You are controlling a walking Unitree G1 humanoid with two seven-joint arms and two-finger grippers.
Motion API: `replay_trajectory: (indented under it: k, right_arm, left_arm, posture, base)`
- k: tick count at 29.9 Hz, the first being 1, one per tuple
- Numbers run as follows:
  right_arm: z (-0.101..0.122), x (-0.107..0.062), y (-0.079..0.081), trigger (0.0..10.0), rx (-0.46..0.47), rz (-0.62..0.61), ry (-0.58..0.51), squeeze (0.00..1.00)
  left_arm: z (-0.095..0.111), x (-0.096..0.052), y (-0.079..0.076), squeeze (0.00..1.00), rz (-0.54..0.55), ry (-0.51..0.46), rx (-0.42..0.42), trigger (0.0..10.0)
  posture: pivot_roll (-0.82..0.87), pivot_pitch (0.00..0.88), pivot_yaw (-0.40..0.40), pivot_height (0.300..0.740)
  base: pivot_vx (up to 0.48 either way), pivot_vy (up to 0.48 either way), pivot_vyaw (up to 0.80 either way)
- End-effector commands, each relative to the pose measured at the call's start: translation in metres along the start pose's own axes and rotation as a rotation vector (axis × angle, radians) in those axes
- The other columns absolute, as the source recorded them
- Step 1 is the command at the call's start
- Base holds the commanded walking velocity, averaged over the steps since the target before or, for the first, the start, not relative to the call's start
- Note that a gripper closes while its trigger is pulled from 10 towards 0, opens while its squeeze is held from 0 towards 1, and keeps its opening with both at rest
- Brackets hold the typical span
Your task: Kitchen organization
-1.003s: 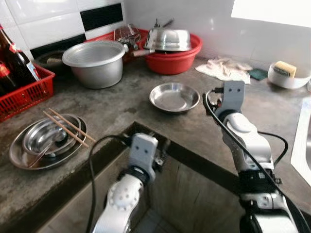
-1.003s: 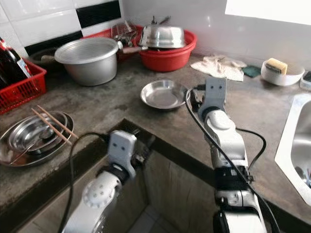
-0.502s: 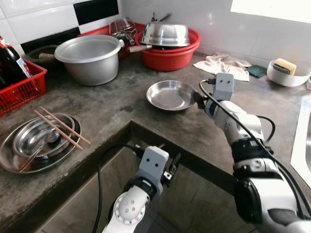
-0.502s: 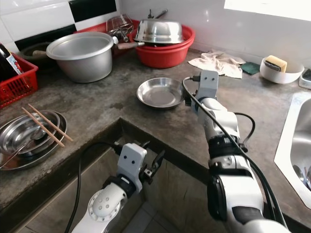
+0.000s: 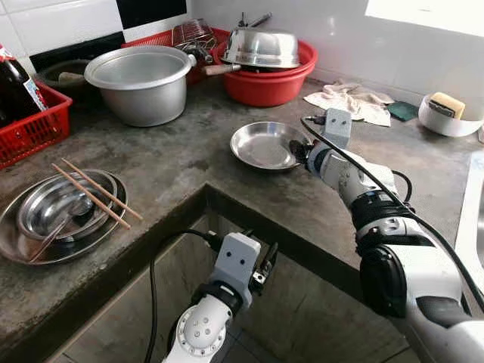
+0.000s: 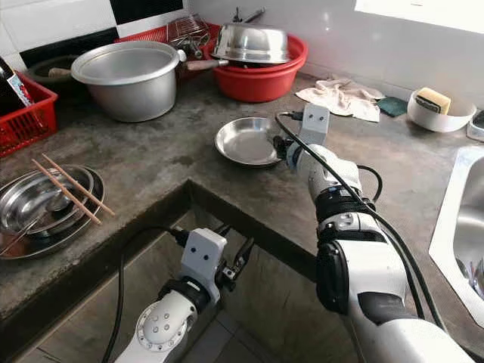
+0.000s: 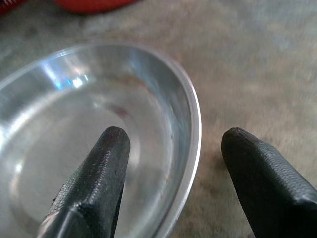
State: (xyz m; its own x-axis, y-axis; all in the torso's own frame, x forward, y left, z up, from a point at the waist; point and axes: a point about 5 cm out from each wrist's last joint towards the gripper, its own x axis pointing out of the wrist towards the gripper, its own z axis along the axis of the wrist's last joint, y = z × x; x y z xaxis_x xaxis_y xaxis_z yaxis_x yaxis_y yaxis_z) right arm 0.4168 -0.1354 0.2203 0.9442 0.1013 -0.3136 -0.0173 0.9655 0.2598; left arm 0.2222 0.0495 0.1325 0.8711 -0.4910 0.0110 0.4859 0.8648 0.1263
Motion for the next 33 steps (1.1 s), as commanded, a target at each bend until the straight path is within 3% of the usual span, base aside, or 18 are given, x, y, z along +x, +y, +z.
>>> replay_trajectory:
  k: [1,14,15,16,17,18,27,32,33]
  right_arm:
    - [0.003,0.0,0.0,10.0,0.007,-0.012,0.023,0.0]
    - [-0.007,0.002,0.006,10.0,0.106,-0.002,0.146,0.0]
    - [-0.01,0.002,0.004,3.1,0.079,-0.021,0.158,0.0]
    - [-0.011,0.002,0.002,3.1,0.064,-0.034,0.165,0.0]
    - [-0.013,0.003,0.001,0.4,0.045,-0.048,0.171,0.0]
    - [-0.013,0.003,0.001,0.0,0.044,-0.037,0.177,0.0]
    - [-0.014,0.003,0.001,0.0,0.015,-0.051,0.182,0.0]
    - [-0.012,0.003,0.001,0.0,0.059,-0.06,0.174,0.0]
    - [-0.009,0.003,0.001,0.0,0.103,-0.059,0.16,0.0]
  left_arm:
    - [0.006,-0.001,-0.001,0.0,0.005,-0.029,0.0,10.0]
    - [0.007,0.001,0.001,0.0,0.026,-0.031,0.007,10.0]
    - [0.007,0.001,0.002,0.0,0.028,-0.032,0.008,10.0]
    - [0.007,0.002,0.002,0.0,0.029,-0.032,0.009,10.0]
    - [0.007,0.002,0.002,0.0,0.031,-0.032,0.01,10.0]
    - [0.007,0.002,0.003,0.0,0.032,-0.034,0.01,10.0]
    - [0.007,0.003,0.006,0.0,0.043,-0.035,0.017,10.0]
    - [0.007,0.004,0.007,0.0,0.048,-0.034,0.02,10.0]
    - [0.007,0.005,0.008,0.0,0.05,-0.034,0.021,10.0]
  posture:
    - [0.07,0.082,-0.087,0.74]
    - [0.07,0.089,-0.089,0.74]
    - [0.07,0.089,-0.089,0.74]
    - [0.07,0.089,-0.089,0.74]
    - [0.07,0.089,-0.089,0.74]
    - [0.07,0.088,-0.088,0.74]
    - [0.07,0.085,-0.085,0.74]
    - [0.07,0.082,-0.085,0.74]
    - [0.07,0.08,-0.085,0.74]
  base:
    - [0.0,0.0,0.0]
    - [0.0,0.0,0.0]
    - [0.0,0.0,0.0]
    - [0.0,0.0,0.0]
    - [0.0,0.0,0.0]
    - [0.0,0.0,0.0]
    - [0.0,0.0,0.0]
    - [0.0,0.0,0.0]
    - [0.0,0.0,0.0]
